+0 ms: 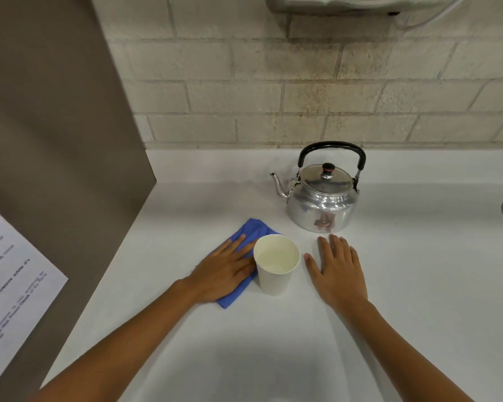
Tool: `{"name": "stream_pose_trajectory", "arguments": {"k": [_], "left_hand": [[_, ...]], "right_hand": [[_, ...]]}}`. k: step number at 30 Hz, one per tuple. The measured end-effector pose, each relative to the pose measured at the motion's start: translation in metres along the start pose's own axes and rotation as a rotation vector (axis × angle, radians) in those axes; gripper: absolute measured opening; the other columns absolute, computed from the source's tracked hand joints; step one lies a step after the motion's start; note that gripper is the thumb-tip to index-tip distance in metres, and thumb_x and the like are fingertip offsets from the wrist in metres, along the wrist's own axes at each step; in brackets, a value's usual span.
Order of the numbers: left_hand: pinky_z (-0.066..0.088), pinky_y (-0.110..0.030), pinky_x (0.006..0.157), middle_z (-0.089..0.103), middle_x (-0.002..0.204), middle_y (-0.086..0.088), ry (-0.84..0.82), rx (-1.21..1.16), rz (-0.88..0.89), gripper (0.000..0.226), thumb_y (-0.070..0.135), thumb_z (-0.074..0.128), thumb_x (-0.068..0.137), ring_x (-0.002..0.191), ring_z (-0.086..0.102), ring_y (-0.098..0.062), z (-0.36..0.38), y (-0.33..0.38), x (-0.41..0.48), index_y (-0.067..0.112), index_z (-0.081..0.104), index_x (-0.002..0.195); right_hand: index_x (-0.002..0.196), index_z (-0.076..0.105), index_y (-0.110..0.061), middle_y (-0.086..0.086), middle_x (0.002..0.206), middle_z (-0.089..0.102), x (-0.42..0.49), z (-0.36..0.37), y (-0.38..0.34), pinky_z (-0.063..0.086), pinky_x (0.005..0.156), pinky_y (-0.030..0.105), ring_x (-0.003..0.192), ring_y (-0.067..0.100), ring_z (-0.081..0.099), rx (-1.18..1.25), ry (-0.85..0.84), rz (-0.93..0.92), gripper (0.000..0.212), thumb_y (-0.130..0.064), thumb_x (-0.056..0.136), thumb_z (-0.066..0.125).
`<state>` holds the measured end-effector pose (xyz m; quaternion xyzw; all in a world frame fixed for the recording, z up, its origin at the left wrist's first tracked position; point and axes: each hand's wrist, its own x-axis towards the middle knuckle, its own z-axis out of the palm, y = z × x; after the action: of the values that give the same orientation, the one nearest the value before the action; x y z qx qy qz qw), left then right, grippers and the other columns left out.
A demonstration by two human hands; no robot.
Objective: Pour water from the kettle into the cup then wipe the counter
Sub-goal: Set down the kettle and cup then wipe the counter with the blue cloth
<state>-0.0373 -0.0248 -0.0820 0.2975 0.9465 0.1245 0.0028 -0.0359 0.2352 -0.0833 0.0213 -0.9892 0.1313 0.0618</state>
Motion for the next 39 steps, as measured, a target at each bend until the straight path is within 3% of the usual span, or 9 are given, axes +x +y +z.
{"name": "stream_pose_trajectory", "arguments": {"k": [3,8,15,19,22,26,30,36,39], "left_hand": [[-0.014,-0.007,0.107,-0.008,0.145,0.031,-0.022,-0.069,-0.098,0.042,0.046,0.016,0.096,0.137,-0.015,0.007,-0.010,-0.014,-0.026,0.061,-0.005,0.128],[0.002,-0.035,0.118,-0.001,0.157,0.003,0.034,0.040,-0.448,0.046,0.032,0.020,0.099,0.144,-0.004,-0.019,-0.015,0.001,0.006,0.033,0.005,0.143],[-0.004,-0.028,0.116,-0.007,0.150,0.018,0.126,0.001,-0.346,0.046,0.048,0.011,0.094,0.141,-0.010,-0.007,0.008,0.045,-0.083,0.045,-0.006,0.137],[0.005,-0.033,0.117,-0.001,0.155,0.009,0.129,0.026,-0.578,0.049,0.037,0.023,0.098,0.144,-0.003,-0.015,-0.003,0.022,-0.080,0.037,0.002,0.142],[0.000,-0.038,0.118,-0.003,0.157,-0.002,0.113,0.042,-0.740,0.050,0.036,0.021,0.098,0.144,-0.006,-0.024,-0.002,0.041,-0.049,0.030,0.001,0.144],[-0.008,-0.032,0.116,-0.003,0.156,0.005,0.171,0.033,-0.574,0.049,0.044,0.016,0.097,0.143,-0.008,-0.019,0.022,0.090,-0.083,0.038,-0.006,0.140],[-0.001,-0.024,0.115,0.003,0.151,0.014,0.181,0.022,-0.445,0.049,0.048,0.012,0.092,0.142,0.000,-0.011,0.014,0.090,-0.131,0.041,0.007,0.139],[-0.001,-0.037,0.118,-0.001,0.157,-0.001,0.185,0.030,-0.816,0.050,0.035,0.021,0.098,0.144,-0.005,-0.021,0.010,0.098,-0.083,0.031,0.002,0.144],[-0.008,-0.035,0.116,-0.006,0.156,0.000,0.200,0.022,-0.784,0.051,0.041,0.018,0.097,0.143,-0.010,-0.021,0.027,0.133,-0.082,0.033,-0.008,0.141]], "right_hand": [[0.136,0.032,-0.014,0.014,0.149,0.032,0.000,0.000,0.000,0.019,0.116,0.043,0.139,0.031,0.021,-0.009,0.003,-0.007,0.059,-0.051,0.091,0.029],[0.131,0.036,-0.010,0.016,0.143,0.038,0.000,-0.001,-0.004,0.024,0.112,0.045,0.134,0.032,0.027,-0.032,0.018,-0.021,0.055,-0.048,0.091,0.034],[0.128,0.039,-0.009,0.017,0.140,0.041,-0.001,-0.001,-0.001,0.026,0.111,0.046,0.132,0.034,0.030,-0.017,0.036,-0.039,0.053,-0.046,0.091,0.038],[0.128,0.039,-0.007,0.018,0.140,0.041,-0.001,-0.002,-0.003,0.026,0.110,0.046,0.130,0.034,0.031,-0.037,0.039,-0.034,0.053,-0.045,0.091,0.037],[0.130,0.037,-0.008,0.018,0.141,0.039,-0.002,-0.002,-0.004,0.024,0.111,0.046,0.132,0.035,0.029,-0.032,0.026,-0.032,0.053,-0.045,0.092,0.036],[0.133,0.034,-0.008,0.018,0.144,0.036,-0.002,-0.003,-0.001,0.023,0.113,0.047,0.134,0.034,0.027,-0.025,0.012,-0.045,0.055,-0.046,0.092,0.033],[0.135,0.033,-0.008,0.019,0.146,0.033,-0.004,-0.003,-0.001,0.020,0.114,0.047,0.136,0.034,0.024,-0.013,0.005,-0.047,0.056,-0.045,0.093,0.033],[0.136,0.031,-0.006,0.020,0.147,0.031,-0.005,-0.002,-0.003,0.018,0.115,0.047,0.137,0.035,0.022,-0.023,0.000,-0.051,0.058,-0.045,0.094,0.031],[0.137,0.029,-0.007,0.020,0.148,0.029,-0.004,-0.002,-0.001,0.017,0.116,0.047,0.138,0.035,0.021,-0.017,-0.003,-0.050,0.058,-0.045,0.094,0.030]]}}
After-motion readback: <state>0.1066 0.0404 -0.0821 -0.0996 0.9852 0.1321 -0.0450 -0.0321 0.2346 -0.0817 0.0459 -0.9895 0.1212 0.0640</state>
